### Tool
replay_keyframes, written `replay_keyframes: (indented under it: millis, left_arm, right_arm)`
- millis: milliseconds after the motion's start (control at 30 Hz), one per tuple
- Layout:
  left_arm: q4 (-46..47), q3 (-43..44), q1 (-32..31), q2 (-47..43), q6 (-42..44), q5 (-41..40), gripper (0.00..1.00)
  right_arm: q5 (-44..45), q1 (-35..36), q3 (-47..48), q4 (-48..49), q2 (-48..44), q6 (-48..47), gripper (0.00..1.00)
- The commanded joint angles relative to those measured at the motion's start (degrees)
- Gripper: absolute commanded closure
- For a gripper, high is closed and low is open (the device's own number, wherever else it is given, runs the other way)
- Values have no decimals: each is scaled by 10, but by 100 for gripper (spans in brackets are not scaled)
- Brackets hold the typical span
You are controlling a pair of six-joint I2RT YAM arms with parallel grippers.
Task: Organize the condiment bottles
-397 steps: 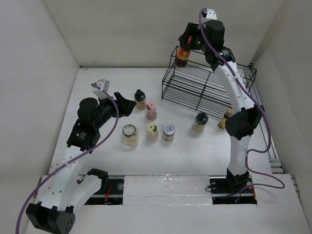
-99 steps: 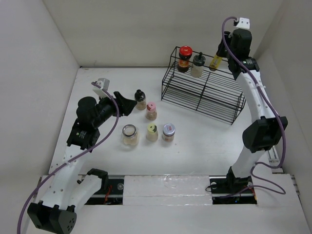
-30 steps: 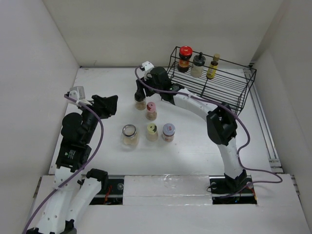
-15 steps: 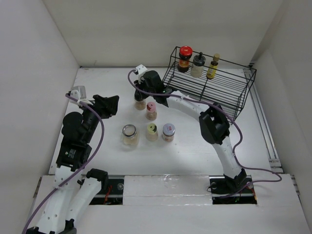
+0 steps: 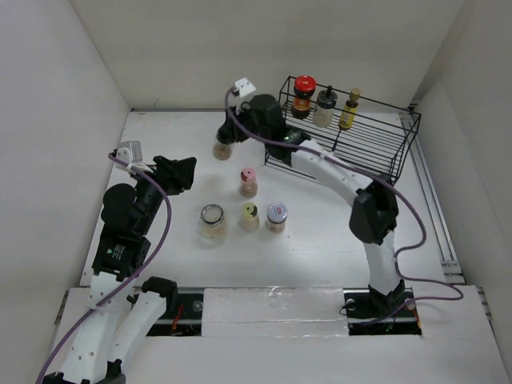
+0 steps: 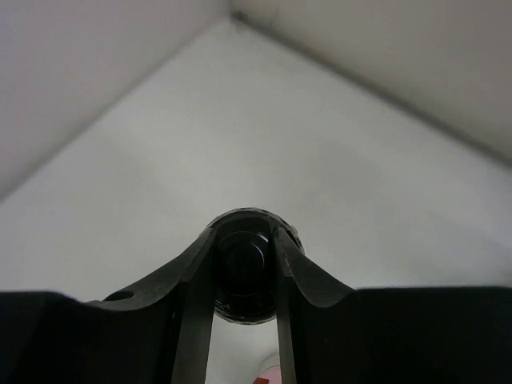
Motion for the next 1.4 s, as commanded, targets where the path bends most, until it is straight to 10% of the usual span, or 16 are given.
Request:
replay_keyframes:
  millis: [0,333,633,1367]
  left_arm:
    - [26,1,3,0,6,8,47]
    - [32,1,3,0,6,25,47]
    - [37,-5,3,5,6,30,47]
    - [37,-5,3,11,6,36,47]
  right_arm:
    - [2,-43,36,112,-160,20,83]
    - [130,-287,-104,87,-369,49,82]
    - [101,-453,-138,26,-381,72,82]
    - [113,-445,-190,-16,-286,58,83]
